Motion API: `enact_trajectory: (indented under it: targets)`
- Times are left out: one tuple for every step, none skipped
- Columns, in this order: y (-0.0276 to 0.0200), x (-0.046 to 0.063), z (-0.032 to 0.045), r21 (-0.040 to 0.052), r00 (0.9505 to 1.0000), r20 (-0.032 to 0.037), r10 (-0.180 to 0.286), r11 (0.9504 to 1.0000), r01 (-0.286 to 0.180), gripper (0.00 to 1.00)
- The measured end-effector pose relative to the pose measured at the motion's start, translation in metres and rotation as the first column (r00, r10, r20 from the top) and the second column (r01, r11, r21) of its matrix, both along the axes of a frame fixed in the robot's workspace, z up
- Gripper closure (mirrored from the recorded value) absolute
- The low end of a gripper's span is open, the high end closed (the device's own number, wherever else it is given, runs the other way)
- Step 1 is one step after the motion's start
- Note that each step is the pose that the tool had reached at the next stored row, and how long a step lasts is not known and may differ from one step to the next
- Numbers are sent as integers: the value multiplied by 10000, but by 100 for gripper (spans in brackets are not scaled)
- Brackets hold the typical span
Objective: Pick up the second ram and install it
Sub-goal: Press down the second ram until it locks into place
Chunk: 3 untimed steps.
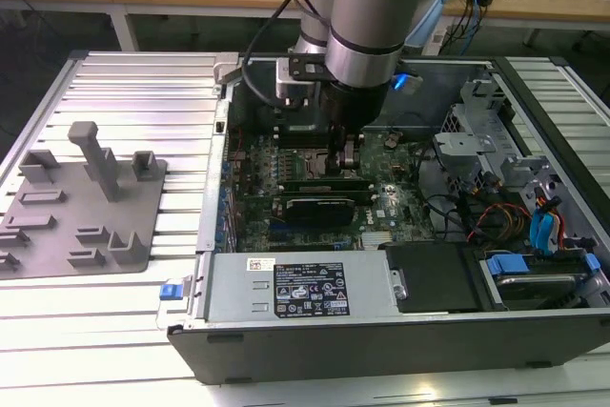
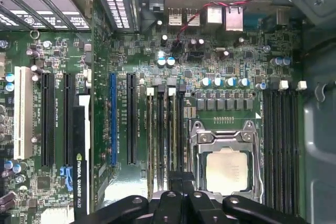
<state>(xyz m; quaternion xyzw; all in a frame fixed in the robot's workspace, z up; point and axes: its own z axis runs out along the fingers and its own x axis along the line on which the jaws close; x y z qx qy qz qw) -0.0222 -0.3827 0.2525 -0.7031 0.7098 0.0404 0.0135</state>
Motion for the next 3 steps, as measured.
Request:
enact_trajectory:
  targets:
    - [0, 0, 1, 0, 10000, 0, 0, 10000, 0, 92]
    - [0, 0, 4, 0, 10000, 1, 0, 10000, 0, 92]
    - [0, 0, 6, 0, 10000, 1, -1, 10000, 1, 92]
